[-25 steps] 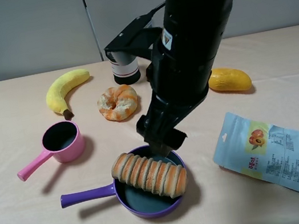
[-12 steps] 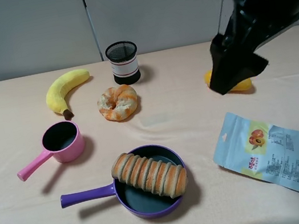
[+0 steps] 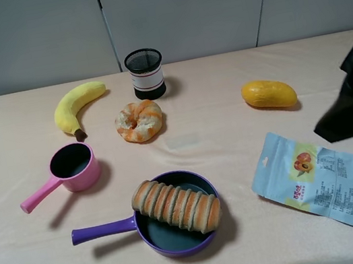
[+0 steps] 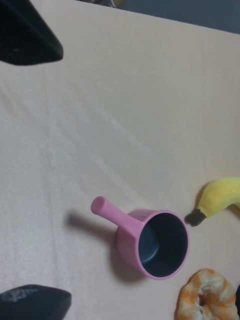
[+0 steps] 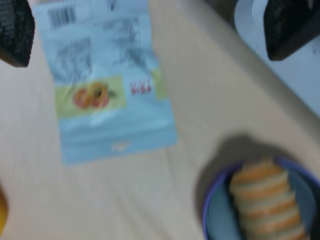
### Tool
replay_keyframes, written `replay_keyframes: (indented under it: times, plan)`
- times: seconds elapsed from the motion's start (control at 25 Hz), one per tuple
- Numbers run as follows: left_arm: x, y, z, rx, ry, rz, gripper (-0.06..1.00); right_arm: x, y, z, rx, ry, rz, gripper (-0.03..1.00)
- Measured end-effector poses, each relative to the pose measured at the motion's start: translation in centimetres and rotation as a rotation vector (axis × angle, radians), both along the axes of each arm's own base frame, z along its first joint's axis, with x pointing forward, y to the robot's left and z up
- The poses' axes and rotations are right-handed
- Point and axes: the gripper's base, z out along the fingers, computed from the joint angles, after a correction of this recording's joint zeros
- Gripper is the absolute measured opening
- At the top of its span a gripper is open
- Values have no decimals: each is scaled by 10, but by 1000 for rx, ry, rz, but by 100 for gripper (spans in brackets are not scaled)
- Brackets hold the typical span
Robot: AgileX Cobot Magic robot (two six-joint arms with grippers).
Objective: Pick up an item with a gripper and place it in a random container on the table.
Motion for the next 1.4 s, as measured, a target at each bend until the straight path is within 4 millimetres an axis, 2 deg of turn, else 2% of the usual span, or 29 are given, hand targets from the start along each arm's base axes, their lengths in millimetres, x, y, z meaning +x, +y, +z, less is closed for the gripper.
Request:
replay_keyframes:
  times: [0.2, 0.4, 0.72, 1.04, 1.28, 1.4]
  plan:
    - [0, 0, 0, 0, 0, 0, 88, -24, -22, -16, -8, -10, -40, 69]
    - [0, 0, 0, 0, 0, 0, 88, -49, -45, -19, 40, -80, -83, 69]
    - [0, 0, 0, 0, 0, 0, 88, -81, -90, -28, 139, -279, -420, 69]
    - [0, 0, 0, 0, 0, 0, 88, -113, -102, -44, 213, -472, -665, 69]
    - [0, 0, 0, 0, 0, 0, 88, -135, -99, -36, 333, -732, -721, 69]
    - [0, 0, 0, 0, 0, 0, 88, -137, -99, -35, 349, -778, -720, 69]
